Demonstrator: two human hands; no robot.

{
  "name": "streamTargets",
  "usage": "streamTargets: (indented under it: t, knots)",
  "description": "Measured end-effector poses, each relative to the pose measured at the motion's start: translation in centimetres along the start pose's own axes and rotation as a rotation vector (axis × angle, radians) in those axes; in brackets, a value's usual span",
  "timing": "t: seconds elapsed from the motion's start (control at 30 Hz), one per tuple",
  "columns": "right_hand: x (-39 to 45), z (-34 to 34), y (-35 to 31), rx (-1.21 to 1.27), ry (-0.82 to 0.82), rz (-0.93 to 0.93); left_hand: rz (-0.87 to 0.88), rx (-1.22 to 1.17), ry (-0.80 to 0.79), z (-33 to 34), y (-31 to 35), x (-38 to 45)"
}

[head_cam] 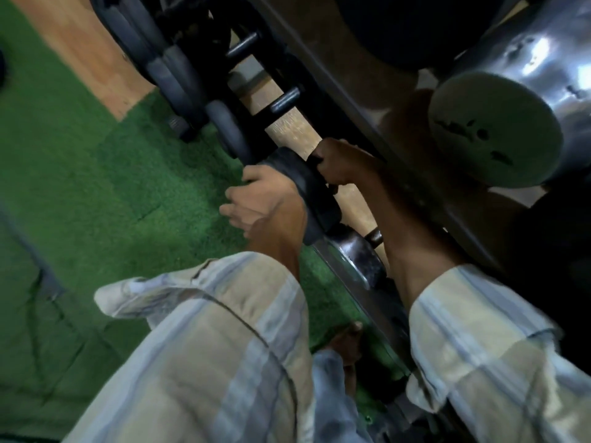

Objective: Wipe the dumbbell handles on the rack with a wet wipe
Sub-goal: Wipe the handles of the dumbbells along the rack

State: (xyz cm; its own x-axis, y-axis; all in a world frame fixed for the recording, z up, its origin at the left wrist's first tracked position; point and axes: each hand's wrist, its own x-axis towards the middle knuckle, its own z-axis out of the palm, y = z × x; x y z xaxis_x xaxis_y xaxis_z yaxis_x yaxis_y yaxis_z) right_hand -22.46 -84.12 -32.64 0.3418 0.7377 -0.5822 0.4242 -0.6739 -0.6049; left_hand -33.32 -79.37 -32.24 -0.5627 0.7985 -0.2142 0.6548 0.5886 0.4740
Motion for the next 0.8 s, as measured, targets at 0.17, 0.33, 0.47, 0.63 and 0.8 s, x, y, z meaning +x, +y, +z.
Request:
streamTargets:
  t: [0.17,0.33,0.47,0.63,0.8]
  knots:
    - [-1.4,1.2,1.6,0.129,0.094,-0.145,0.026,0.027,0.038,0.3,0.2,0.0]
    - [-4.9,3.4,2.8,0.325,0.3,-0.127,0.071,0.004,0.131,0.5,0.4,-0.2]
    - [-6.0,4.2,3.0,0.336,0.425,-0.105,0.082,-0.015,0.135,0.7,0.6,-0.1]
    - [-6.0,5.1,2.8,0.342,0.442,0.01,0.092,0.024,0.142,1.0,0.4,-0.1]
    - [-4.9,5.8,3.5,0.511,0.382,0.203,0.068,0.022,0.086,1.4,0.0,0.2]
